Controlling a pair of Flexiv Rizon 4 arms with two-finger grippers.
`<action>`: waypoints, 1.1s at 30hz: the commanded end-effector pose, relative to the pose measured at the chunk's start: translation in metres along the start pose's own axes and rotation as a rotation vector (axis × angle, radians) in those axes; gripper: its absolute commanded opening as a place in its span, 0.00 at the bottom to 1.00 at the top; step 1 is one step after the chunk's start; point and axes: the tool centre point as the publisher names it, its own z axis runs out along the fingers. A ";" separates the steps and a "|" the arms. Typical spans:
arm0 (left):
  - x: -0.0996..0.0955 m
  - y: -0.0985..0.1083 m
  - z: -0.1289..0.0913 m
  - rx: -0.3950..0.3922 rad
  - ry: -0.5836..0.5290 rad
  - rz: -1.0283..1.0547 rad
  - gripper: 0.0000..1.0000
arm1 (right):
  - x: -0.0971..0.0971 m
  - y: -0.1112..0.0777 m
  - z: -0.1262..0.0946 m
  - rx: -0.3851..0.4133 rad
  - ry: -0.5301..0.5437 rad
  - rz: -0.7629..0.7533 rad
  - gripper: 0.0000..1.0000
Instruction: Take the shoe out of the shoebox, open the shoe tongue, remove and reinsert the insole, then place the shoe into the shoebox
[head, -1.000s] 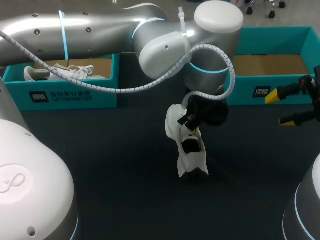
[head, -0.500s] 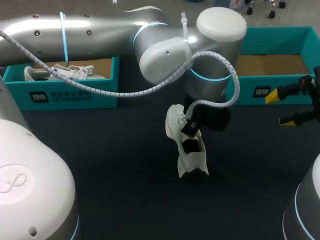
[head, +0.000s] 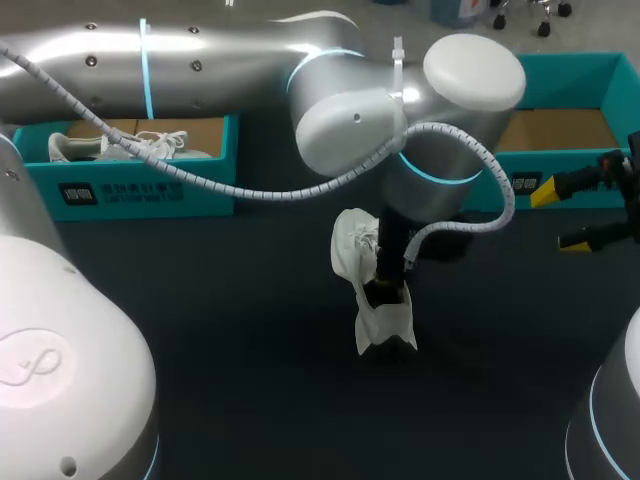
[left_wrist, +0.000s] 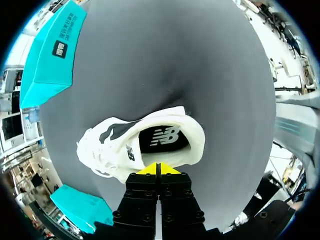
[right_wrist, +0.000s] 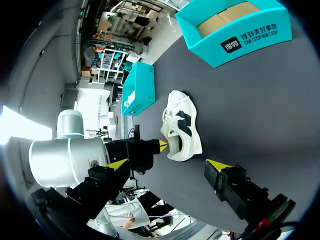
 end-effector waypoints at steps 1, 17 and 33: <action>0.012 -0.002 -0.001 0.088 -0.049 -0.202 0.00 | 0.000 0.000 0.000 0.000 -0.001 0.001 1.00; 0.033 -0.002 -0.006 0.173 -0.031 -0.151 0.00 | 0.000 0.000 0.000 0.000 -0.001 0.001 1.00; 0.051 -0.025 0.003 0.185 -0.027 -0.075 1.00 | 0.000 0.000 0.000 0.000 -0.001 0.001 1.00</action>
